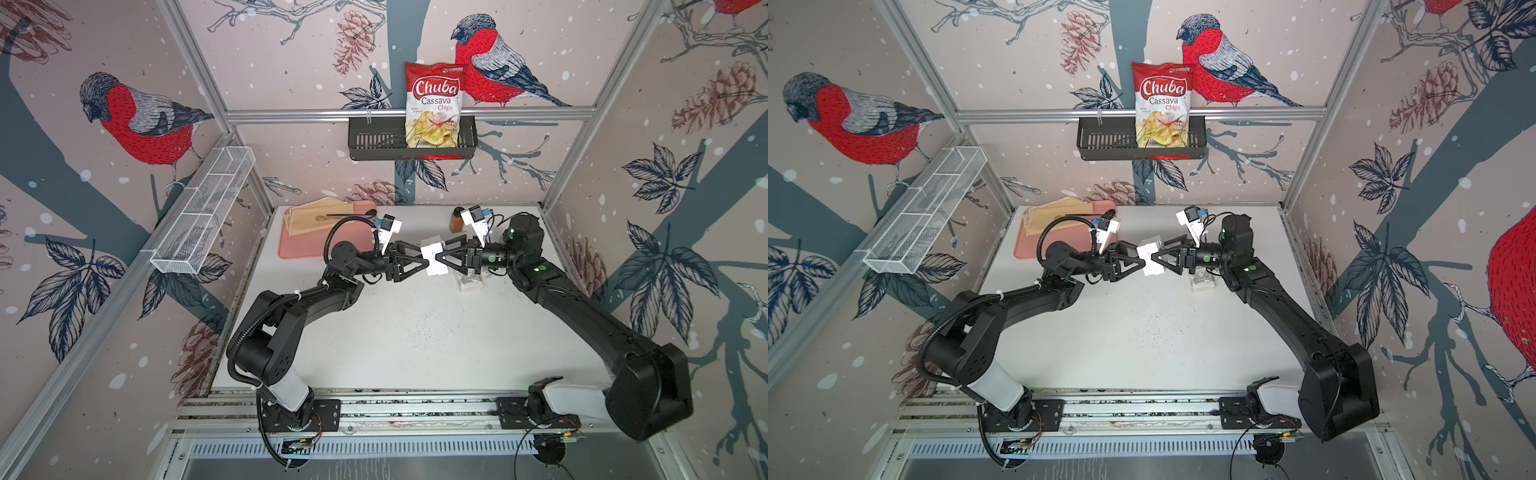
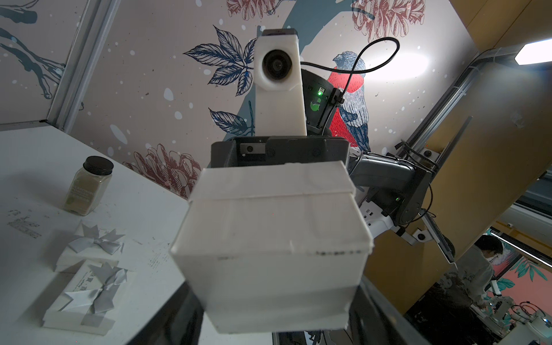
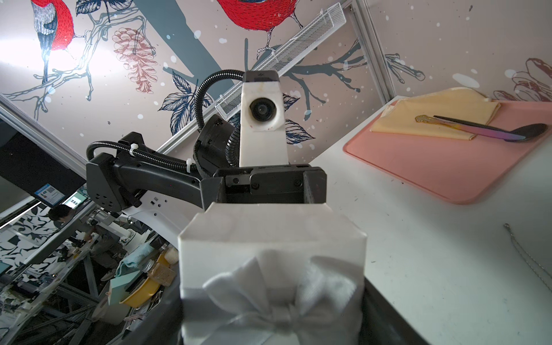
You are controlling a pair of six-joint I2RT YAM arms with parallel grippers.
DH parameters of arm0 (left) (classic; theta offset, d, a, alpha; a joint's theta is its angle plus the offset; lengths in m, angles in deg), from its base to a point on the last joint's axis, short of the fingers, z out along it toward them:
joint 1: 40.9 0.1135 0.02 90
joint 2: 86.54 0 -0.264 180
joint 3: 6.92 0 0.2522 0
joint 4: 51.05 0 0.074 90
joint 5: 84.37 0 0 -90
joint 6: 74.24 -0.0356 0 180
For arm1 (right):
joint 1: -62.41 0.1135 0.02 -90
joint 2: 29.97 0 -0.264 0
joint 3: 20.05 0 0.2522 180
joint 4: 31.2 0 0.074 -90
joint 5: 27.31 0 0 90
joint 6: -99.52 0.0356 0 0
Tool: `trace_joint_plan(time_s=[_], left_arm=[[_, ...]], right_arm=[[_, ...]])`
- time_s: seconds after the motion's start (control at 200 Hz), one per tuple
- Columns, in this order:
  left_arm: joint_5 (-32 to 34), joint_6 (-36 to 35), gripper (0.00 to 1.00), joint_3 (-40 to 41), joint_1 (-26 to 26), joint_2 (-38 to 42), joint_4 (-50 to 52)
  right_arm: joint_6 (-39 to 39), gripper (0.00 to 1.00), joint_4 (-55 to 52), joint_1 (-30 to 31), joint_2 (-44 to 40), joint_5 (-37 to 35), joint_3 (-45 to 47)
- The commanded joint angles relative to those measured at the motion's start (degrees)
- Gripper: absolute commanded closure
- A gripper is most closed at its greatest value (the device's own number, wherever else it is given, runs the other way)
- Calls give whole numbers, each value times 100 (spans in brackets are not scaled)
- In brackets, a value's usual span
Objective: Take the necklace out of the lift-off lid jewelry box
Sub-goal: Open the lid on the jewelry box, then place the lid at the center of the board.
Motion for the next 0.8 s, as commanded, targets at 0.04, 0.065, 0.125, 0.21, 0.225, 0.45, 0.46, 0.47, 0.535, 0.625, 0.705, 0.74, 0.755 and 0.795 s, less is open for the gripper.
trace_joint_plan(time_s=[0.04,0.065,0.125,0.21,0.225,0.45,0.46,0.47,0.535,0.625,0.705,0.74,0.755,0.795], left_arm=[[-70,-74,38,19,68,169,-368],[-70,-98,38,35,89,199,-322],[-70,-186,38,52,127,267,-211],[-87,-325,37,67,172,359,-24],[-87,-346,37,68,188,376,18],[-131,-526,36,28,348,511,287],[-136,-532,36,20,359,512,303],[-139,-536,36,13,368,512,325],[-158,-541,36,1,388,529,380],[-175,-576,35,-6,406,571,446],[-167,-676,35,-17,412,623,584],[-158,-741,34,-16,415,647,668],[-158,-767,34,-17,414,656,699],[-156,-812,34,-14,415,678,752]], right_arm=[[-21,24,6,-186,-154,-85,133],[-12,24,-10,-234,-198,-120,151],[-9,24,-66,-335,-219,-203,212],[-241,24,-531,-381,-405,-653,179],[-314,24,-669,-378,-399,-766,148],[-785,28,-2161,-215,243,-2695,-55],[-796,28,-2213,-198,293,-2760,-68],[-817,28,-2259,-176,331,-2822,-80],[-795,27,-2461,-34,573,-3165,-121],[-695,27,-2505,233,855,-3606,-101],[-645,26,-2624,469,1166,-4061,-160],[-651,26,-2682,578,1337,-4217,-207],[-644,26,-2710,641,1405,-4312,-227],[-625,26,-2818,751,1628,-4568,-311]])
